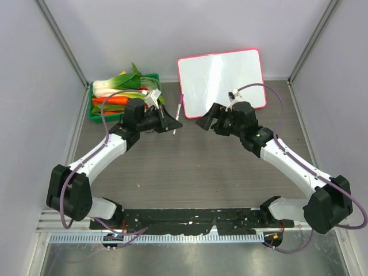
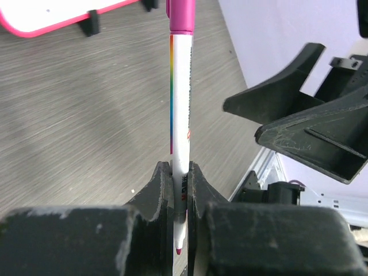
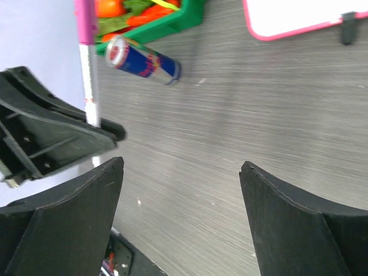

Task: Write a sentence on the whiteboard
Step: Pass from the right arm to the left, then move the whiteboard to the center of the board.

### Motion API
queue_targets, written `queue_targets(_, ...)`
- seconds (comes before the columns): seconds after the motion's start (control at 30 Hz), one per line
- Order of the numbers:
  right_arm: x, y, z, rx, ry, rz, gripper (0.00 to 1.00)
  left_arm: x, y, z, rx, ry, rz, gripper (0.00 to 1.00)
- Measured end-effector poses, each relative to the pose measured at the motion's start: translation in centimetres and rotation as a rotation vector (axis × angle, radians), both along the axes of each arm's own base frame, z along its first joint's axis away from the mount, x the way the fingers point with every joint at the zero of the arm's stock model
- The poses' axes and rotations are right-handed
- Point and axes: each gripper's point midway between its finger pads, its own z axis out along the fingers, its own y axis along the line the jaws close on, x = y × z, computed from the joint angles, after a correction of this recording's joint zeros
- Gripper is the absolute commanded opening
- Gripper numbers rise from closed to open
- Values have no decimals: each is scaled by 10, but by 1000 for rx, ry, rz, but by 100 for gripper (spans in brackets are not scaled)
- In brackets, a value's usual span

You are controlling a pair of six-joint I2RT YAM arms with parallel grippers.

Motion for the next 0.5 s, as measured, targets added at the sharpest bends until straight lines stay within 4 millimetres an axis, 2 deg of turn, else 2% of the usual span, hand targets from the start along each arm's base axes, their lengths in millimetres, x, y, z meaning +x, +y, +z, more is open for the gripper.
queue_targets(0.17, 3, -28, -24, -168, 3, -81, 93, 3, 24, -7, 36, 30, 75, 0)
queue_targets(0.27, 8, -55, -44, -328, -7, -144, 94, -1, 35, 2, 55, 9, 104, 0)
queue_targets(0.5, 19, -104, -68, -609, -38, -260, 95, -13, 48, 20, 87, -53, 129, 0)
